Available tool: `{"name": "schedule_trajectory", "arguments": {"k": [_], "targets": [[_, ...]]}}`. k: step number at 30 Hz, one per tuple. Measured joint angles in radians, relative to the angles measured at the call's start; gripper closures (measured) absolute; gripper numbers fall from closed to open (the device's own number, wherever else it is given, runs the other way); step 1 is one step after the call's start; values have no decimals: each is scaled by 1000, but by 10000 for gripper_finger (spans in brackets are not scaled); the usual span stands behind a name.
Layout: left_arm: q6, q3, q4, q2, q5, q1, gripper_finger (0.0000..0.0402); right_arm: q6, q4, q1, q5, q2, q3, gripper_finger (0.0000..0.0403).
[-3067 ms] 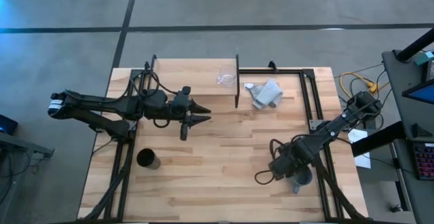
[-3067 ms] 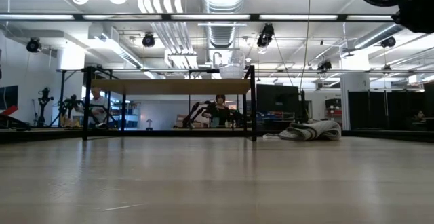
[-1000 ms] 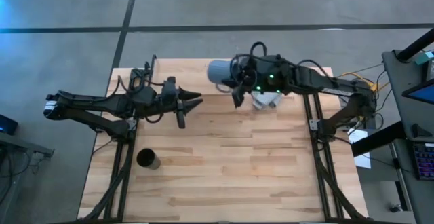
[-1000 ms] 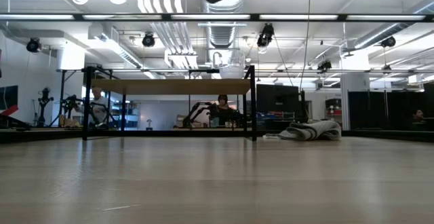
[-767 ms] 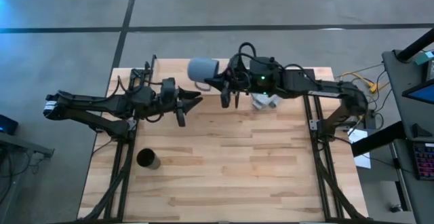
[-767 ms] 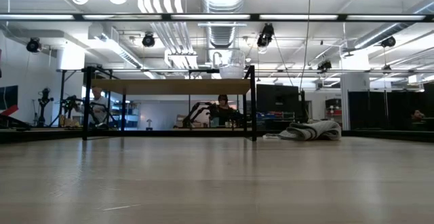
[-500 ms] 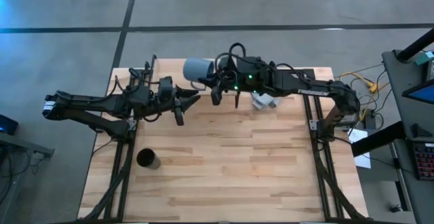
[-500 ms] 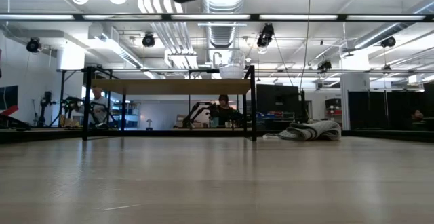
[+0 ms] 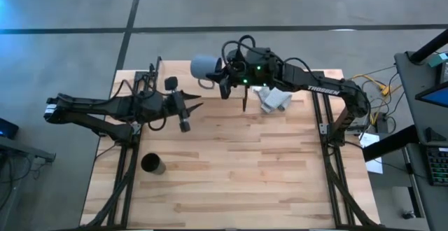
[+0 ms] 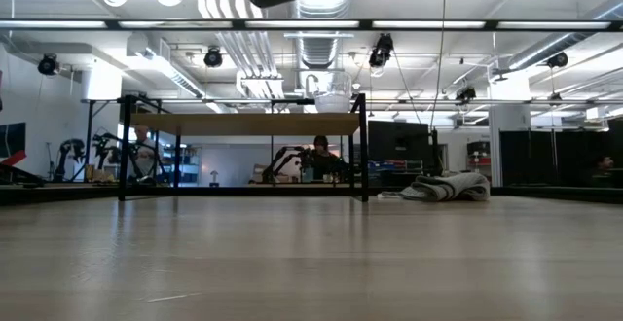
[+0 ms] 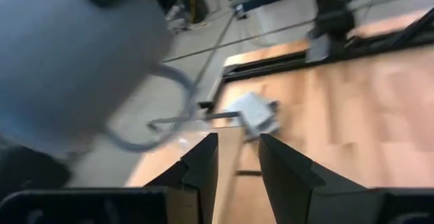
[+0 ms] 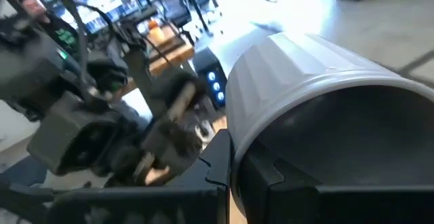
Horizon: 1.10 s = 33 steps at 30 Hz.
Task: Stack small to large cups/mugs on shelf
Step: Put the gray mug on the shelf
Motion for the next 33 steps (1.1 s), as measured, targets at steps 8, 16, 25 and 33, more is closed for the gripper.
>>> {"name": "schedule_trajectory", "arguments": {"k": [8, 16, 25, 33], "targets": [[84, 17, 2, 15, -42, 0, 308, 32, -60, -15, 5, 2, -1, 394], [240, 16, 41, 104, -49, 0, 308, 54, -60, -17, 4, 3, -3, 394], [360, 93, 96, 206, -140, 2, 308, 57, -65, -16, -2, 3, -3, 394], [372, 120, 80, 264, -171, 2, 308, 58, -68, -16, -3, 3, -4, 394]]}}
